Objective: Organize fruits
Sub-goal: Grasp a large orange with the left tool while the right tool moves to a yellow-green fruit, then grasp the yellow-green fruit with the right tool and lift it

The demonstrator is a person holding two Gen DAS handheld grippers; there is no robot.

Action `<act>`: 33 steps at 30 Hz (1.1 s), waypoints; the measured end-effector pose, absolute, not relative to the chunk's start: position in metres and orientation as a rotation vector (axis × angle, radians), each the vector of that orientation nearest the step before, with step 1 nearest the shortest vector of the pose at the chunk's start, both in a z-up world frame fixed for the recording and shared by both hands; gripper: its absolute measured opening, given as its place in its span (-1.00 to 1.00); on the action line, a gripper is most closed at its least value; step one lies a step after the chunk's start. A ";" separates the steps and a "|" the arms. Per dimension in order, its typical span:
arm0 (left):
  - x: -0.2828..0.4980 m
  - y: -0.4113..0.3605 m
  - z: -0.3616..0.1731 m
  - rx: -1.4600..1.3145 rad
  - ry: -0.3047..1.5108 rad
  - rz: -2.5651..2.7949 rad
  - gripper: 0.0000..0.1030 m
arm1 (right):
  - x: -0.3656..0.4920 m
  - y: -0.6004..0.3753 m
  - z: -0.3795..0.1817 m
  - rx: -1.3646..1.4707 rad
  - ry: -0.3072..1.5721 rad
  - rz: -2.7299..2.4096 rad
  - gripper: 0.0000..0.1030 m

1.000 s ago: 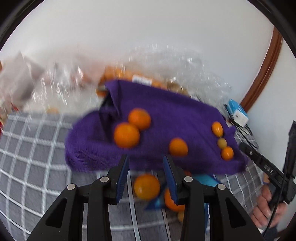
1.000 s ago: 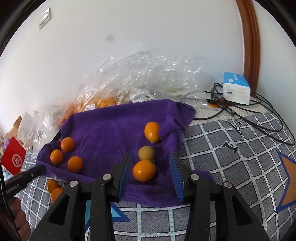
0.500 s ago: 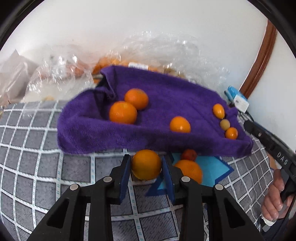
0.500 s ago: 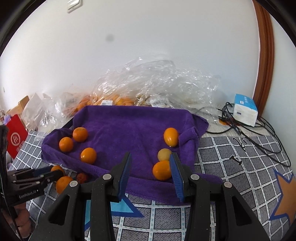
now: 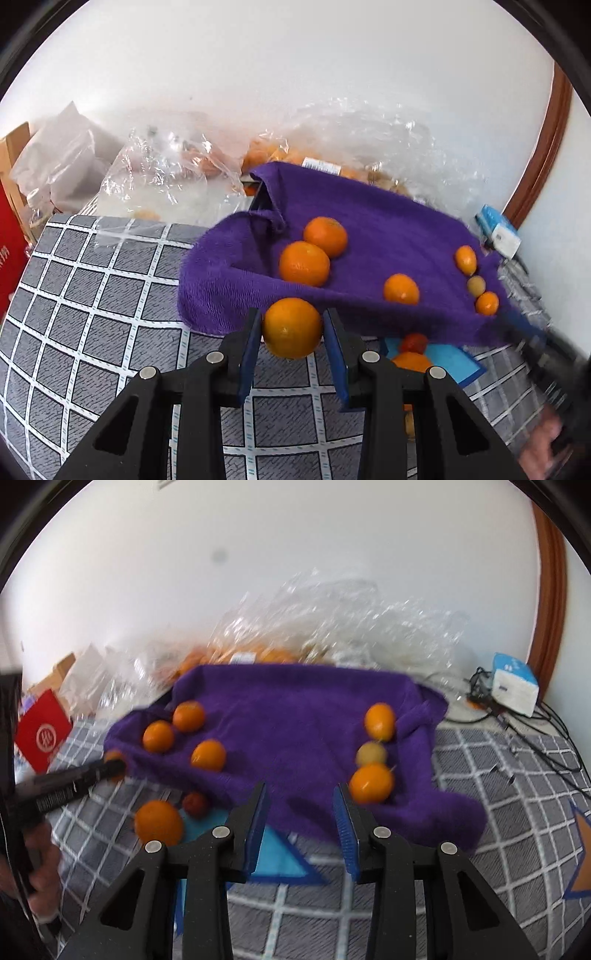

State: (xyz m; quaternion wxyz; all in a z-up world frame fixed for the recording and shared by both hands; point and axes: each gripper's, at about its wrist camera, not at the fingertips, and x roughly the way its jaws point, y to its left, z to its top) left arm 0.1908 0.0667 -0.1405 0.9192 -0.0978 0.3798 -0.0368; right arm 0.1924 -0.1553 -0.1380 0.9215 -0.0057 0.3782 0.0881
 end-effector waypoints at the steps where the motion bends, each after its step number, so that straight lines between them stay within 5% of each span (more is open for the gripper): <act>1: 0.188 0.069 -0.137 -0.215 0.768 -0.086 -0.37 | 0.188 -0.150 -0.140 -0.030 0.790 0.182 -0.27; 21: 0.175 0.100 -0.117 -0.302 0.627 -0.001 -0.37 | 0.158 -0.071 -0.166 -0.061 0.948 0.338 -0.28; 25: 0.175 0.097 -0.117 -0.292 0.621 -0.015 -0.37 | 0.160 -0.070 -0.173 -0.072 0.960 0.328 -0.54; 33: 0.173 0.091 -0.112 -0.276 0.619 -0.033 -0.37 | 0.144 -0.113 -0.147 -0.052 0.872 0.211 -0.54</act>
